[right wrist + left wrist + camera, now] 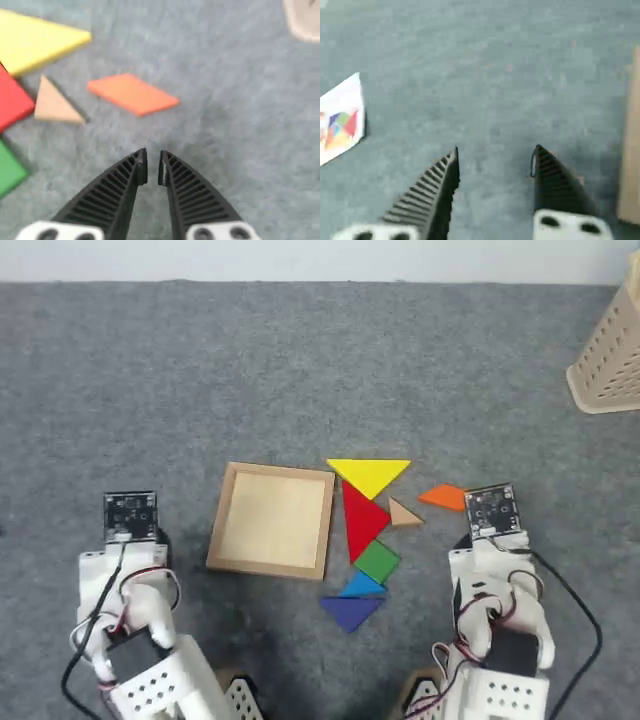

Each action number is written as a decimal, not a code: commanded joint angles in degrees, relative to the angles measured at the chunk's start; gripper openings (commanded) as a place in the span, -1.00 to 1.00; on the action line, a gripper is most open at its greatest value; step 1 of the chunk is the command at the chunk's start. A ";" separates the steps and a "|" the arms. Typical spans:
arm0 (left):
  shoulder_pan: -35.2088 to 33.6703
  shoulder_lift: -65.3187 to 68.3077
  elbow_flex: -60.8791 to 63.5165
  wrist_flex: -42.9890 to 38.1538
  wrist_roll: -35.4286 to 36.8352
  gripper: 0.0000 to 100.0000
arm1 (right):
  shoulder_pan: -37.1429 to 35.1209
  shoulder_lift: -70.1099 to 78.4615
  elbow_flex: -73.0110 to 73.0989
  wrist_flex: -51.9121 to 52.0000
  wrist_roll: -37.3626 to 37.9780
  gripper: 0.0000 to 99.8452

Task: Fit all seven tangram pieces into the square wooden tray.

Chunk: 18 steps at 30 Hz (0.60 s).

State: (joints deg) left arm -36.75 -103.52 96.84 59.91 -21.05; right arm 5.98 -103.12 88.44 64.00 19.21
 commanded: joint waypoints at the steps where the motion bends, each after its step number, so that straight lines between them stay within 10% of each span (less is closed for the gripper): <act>1: -1.41 -0.53 -0.22 -1.49 -0.09 -0.56 | 0.57 4.00 -8.97 0.22 0.70 -0.88; 18: 0.09 -0.44 -0.31 -0.09 0.00 -0.56 | -35.38 81.01 -51.78 -1.80 -8.35 -0.59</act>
State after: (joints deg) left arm -36.84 -103.52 96.84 59.91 -21.05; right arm -26.55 -30.95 43.16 63.65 12.09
